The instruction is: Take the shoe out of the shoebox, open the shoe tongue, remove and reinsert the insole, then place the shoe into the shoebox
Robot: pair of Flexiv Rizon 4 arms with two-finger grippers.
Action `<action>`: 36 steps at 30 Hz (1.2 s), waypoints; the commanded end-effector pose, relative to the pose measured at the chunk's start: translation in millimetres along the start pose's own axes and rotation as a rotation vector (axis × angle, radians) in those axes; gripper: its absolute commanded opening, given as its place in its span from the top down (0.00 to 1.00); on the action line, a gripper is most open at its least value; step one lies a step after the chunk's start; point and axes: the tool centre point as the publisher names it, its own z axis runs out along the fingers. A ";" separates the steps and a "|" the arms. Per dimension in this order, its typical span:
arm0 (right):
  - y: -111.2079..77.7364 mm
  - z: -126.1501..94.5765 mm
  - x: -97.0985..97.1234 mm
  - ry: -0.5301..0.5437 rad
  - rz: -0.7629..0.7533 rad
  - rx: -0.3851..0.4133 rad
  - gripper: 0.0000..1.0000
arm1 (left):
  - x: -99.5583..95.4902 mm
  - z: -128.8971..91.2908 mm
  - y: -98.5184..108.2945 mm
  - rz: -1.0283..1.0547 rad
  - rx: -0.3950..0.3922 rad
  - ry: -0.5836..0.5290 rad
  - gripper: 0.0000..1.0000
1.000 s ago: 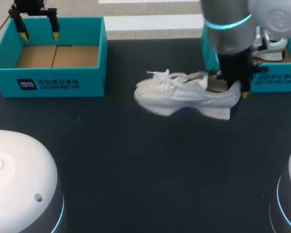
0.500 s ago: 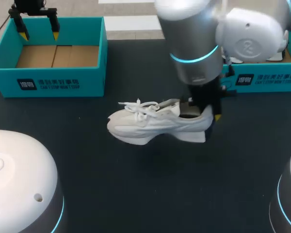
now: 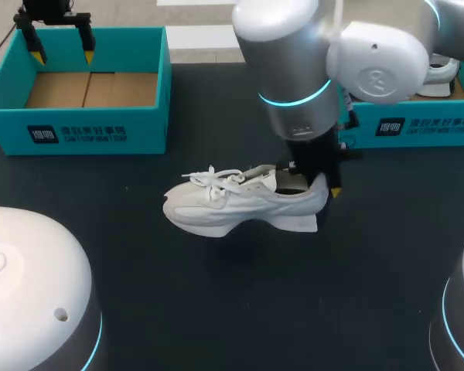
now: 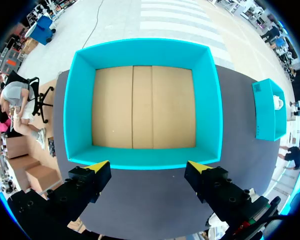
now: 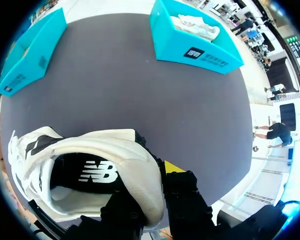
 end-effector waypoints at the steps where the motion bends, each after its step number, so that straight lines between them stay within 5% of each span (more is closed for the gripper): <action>1: 0.0 -1.2 0.9 0.000 0.000 0.001 1.00 | 0.0 -0.3 -0.2 0.000 -0.001 -0.001 0.00; 6: 3.1 21.9 19.7 -0.010 -0.023 -0.016 1.00 | 0.0 -0.3 -0.2 0.000 -0.001 -0.001 0.00; 15: 2.3 47.6 26.3 -0.006 -0.042 -0.071 1.00 | 0.0 -0.3 -0.2 0.000 -0.001 -0.001 0.00; 36: 13.0 111.5 40.3 -0.059 0.018 -0.055 1.00 | 0.0 -0.3 -0.2 0.000 -0.001 -0.001 0.00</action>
